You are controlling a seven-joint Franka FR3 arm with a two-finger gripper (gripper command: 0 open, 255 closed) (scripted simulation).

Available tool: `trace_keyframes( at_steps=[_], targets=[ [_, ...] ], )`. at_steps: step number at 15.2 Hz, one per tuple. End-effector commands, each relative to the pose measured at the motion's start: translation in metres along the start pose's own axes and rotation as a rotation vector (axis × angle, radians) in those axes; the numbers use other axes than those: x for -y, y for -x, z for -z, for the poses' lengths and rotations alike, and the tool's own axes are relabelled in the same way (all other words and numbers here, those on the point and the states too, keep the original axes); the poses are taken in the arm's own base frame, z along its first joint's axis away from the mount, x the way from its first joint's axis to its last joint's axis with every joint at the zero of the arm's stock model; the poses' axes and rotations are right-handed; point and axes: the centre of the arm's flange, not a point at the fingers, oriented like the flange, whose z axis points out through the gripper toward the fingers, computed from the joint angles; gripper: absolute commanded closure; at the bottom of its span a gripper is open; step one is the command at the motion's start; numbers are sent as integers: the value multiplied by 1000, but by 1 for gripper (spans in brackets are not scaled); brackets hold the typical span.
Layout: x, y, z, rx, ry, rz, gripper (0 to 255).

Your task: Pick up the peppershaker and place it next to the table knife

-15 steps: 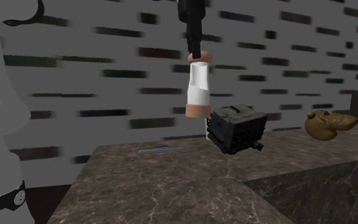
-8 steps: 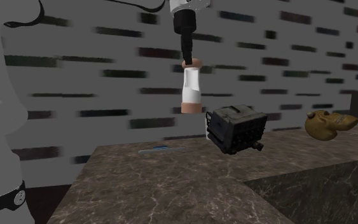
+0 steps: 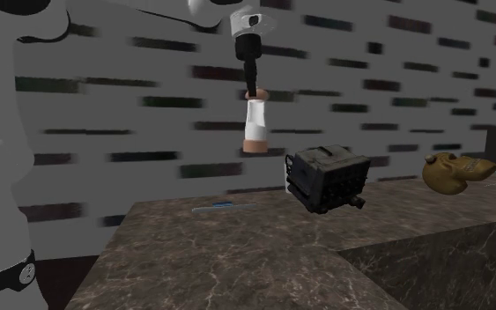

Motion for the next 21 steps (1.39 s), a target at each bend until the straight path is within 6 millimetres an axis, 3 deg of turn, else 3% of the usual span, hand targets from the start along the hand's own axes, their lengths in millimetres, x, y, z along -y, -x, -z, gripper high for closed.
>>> trace_keyframes(
  at_steps=[1, 6, 21],
  targets=[
    [24, 7, 2, 0, 0, -2, 255],
    [90, 20, 4, 0, 0, -2, 255],
    [90, 27, -75, 0, 0, -2, 255]
  ],
)
